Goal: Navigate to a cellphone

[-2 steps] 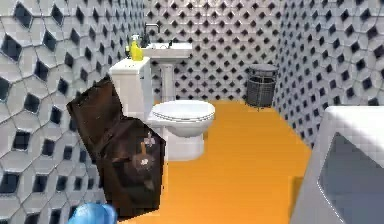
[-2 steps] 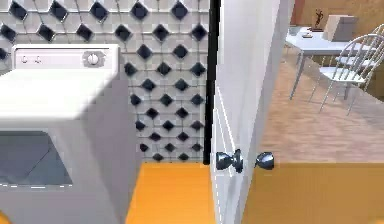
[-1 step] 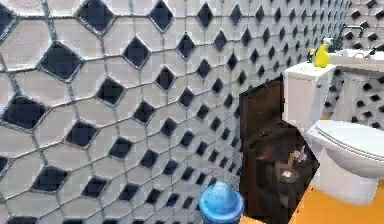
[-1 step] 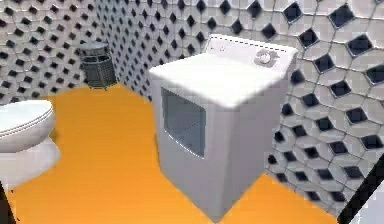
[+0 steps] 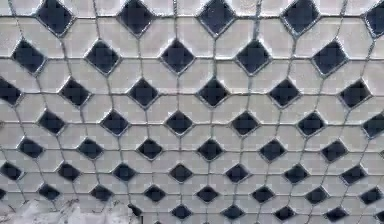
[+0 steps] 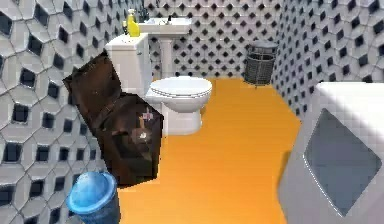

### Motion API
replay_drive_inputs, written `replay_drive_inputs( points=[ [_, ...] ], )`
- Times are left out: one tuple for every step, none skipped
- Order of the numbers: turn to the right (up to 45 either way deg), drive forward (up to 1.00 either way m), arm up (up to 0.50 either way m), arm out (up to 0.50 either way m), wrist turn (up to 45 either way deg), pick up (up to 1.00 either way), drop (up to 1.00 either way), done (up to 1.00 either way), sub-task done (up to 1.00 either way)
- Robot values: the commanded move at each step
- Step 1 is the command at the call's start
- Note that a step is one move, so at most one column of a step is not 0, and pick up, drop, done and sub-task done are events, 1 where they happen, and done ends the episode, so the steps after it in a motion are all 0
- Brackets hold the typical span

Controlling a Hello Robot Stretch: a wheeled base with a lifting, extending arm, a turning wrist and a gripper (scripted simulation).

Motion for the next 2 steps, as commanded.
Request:
replay_drive_inputs(
  points=[
    [-45.0, 0.0, 0.0, 0.0, 0.0, 0.0, 0.0, 0.0, 0.0],
    [-42.0, 0.0, 0.0, 0.0, 0.0, 0.0, 0.0, 0.0, 0.0]
  ],
)
